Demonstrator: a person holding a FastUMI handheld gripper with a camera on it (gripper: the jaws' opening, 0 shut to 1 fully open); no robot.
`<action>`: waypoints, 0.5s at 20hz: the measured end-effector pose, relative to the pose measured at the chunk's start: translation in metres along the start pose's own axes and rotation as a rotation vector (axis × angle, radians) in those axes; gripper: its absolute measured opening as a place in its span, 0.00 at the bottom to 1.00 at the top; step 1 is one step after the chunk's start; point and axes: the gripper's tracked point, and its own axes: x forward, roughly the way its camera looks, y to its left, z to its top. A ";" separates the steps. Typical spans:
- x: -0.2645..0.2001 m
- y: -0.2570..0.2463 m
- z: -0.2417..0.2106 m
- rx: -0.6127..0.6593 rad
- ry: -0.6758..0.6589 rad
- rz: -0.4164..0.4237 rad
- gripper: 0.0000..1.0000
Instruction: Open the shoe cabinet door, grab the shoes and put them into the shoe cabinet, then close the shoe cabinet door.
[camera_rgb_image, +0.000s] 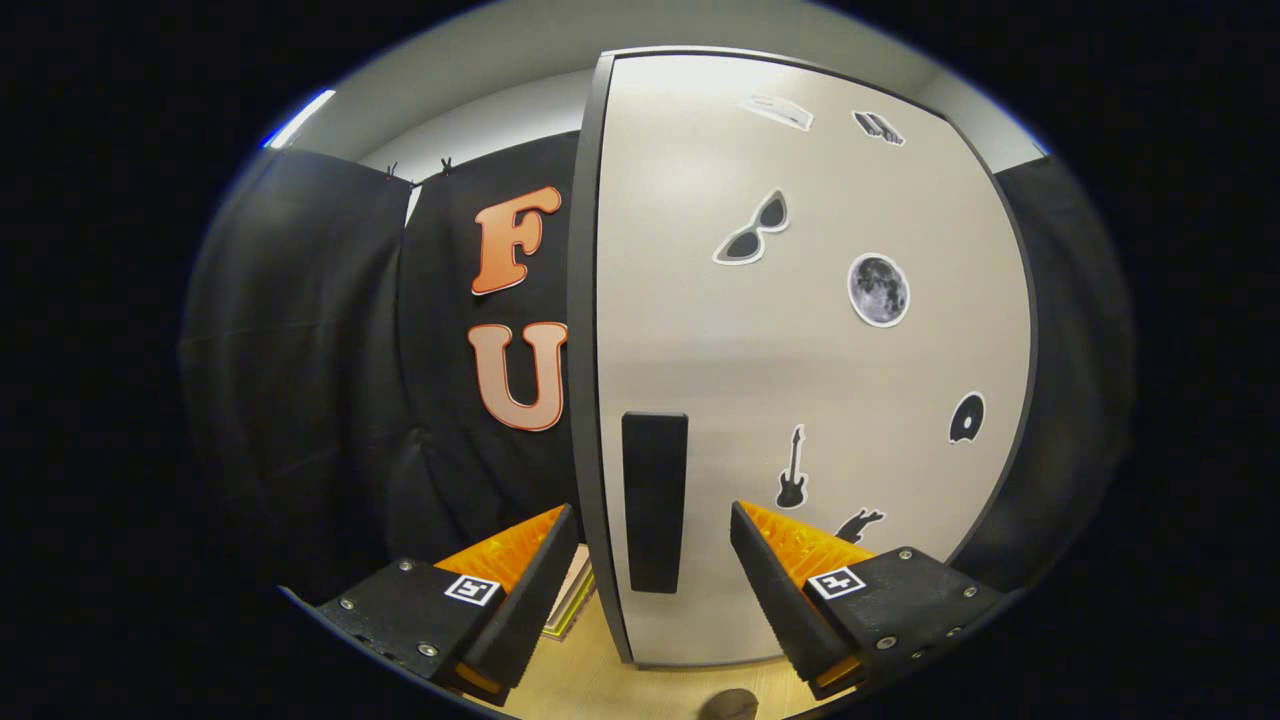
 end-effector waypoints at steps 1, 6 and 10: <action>0.004 -0.001 -0.001 -0.004 0.002 -0.006 0.96; 0.023 -0.003 -0.007 0.007 0.013 -0.030 0.79; 0.024 -0.002 -0.009 -0.014 0.008 -0.046 0.39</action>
